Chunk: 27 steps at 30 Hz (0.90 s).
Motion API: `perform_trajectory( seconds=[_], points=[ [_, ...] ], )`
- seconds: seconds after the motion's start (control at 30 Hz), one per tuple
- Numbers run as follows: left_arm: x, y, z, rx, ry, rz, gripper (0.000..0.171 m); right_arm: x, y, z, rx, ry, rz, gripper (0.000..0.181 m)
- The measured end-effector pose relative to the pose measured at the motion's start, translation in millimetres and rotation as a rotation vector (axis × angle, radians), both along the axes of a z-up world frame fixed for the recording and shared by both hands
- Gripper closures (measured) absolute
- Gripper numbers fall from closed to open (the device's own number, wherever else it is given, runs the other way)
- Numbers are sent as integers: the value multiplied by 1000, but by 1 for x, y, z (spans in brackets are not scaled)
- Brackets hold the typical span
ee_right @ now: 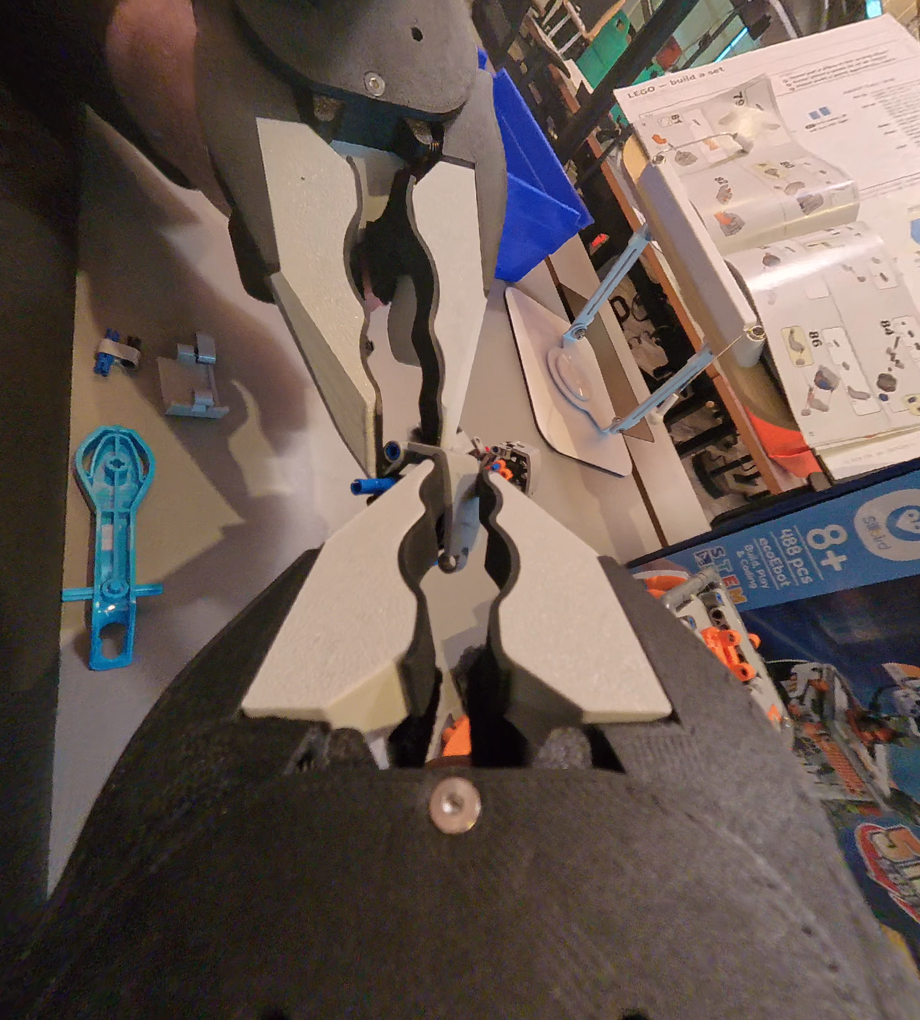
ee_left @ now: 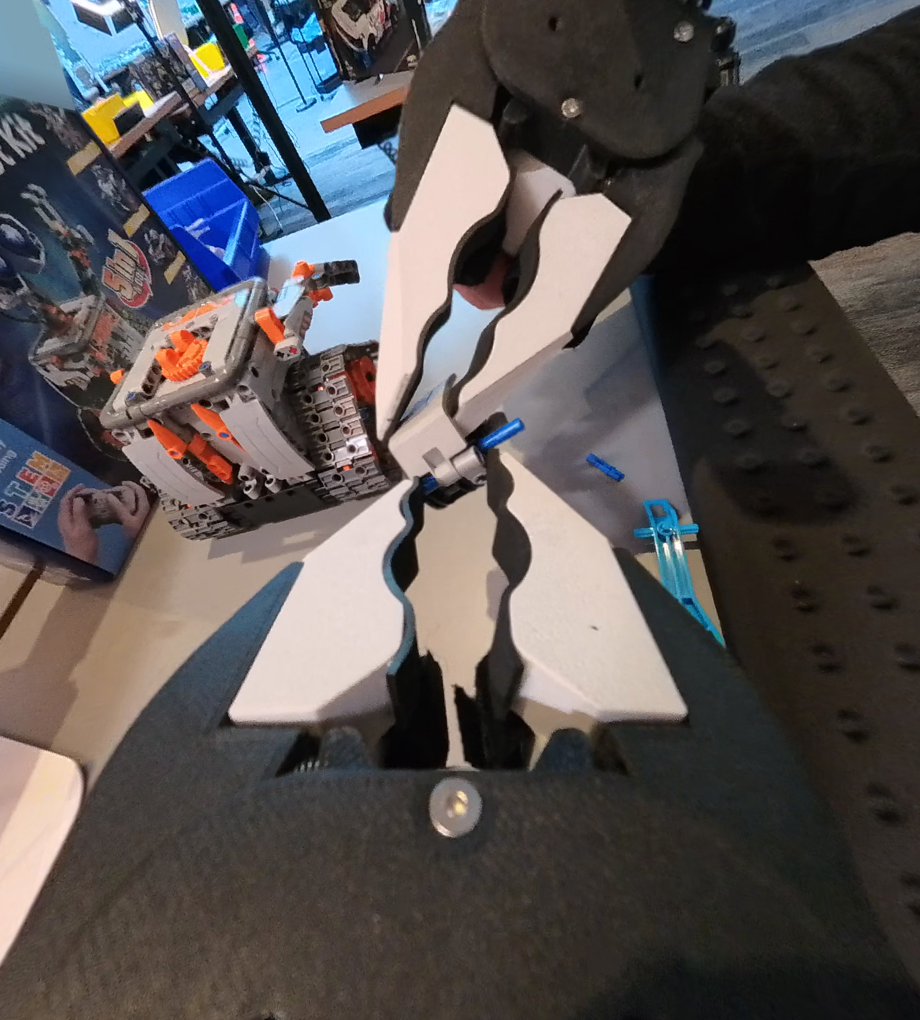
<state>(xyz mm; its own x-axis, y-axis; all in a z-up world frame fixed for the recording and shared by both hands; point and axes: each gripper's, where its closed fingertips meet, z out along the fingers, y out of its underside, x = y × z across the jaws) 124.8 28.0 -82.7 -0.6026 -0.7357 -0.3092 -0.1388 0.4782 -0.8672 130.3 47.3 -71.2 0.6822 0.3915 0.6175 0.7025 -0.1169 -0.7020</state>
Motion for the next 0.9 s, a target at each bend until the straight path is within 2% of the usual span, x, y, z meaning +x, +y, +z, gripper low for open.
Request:
perform_trajectory(
  seconds=[0.13,0.3,0.43,0.53,0.63,0.9],
  points=[
    [4,8,2,-81,29,19,150,2,4,2,14,-1,-20,169],
    [4,12,-3,-16,24,22,150,1,4,-3,-23,41,-7,164],
    [4,13,-19,224,9,20,150,2,2,-21,-121,-8,-10,161],
    [3,19,-28,490,-43,8,150,-5,1,-34,-213,30,16,151],
    [0,15,-40,607,-49,-32,149,-10,-2,-47,-263,-25,38,156],
    [4,23,-32,544,-98,-3,149,-6,3,-39,-190,-20,17,158]
  ],
)
